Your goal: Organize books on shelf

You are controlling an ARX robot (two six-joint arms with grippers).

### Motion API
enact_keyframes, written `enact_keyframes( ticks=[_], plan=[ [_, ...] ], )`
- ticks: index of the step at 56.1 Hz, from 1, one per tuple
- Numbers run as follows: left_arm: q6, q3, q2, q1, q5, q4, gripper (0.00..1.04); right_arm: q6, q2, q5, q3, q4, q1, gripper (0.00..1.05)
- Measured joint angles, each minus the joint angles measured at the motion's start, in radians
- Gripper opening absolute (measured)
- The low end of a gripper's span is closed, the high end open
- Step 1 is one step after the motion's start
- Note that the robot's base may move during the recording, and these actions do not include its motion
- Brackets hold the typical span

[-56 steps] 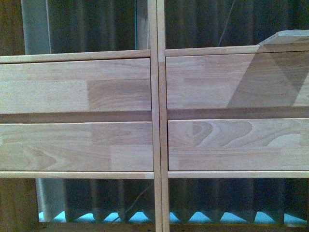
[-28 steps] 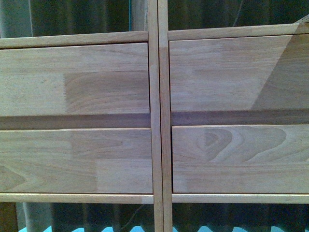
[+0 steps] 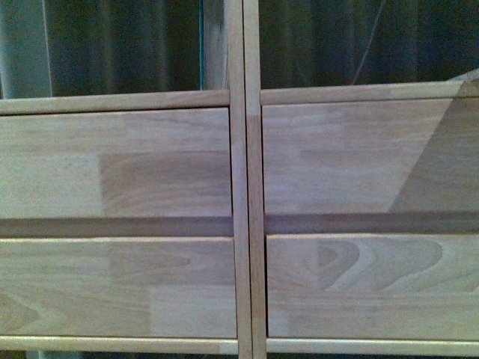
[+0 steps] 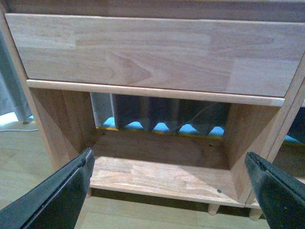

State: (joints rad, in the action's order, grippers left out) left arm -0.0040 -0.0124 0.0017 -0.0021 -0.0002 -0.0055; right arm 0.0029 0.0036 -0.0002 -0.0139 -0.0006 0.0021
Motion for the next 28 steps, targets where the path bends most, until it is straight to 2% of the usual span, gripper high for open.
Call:
enact_keyframes(
  ticks=[28],
  plan=[
    [0.000,0.000,0.000,0.000,0.000,0.000,0.97,0.000,0.000,0.000,0.000,0.000,0.000,0.98]
  ],
)
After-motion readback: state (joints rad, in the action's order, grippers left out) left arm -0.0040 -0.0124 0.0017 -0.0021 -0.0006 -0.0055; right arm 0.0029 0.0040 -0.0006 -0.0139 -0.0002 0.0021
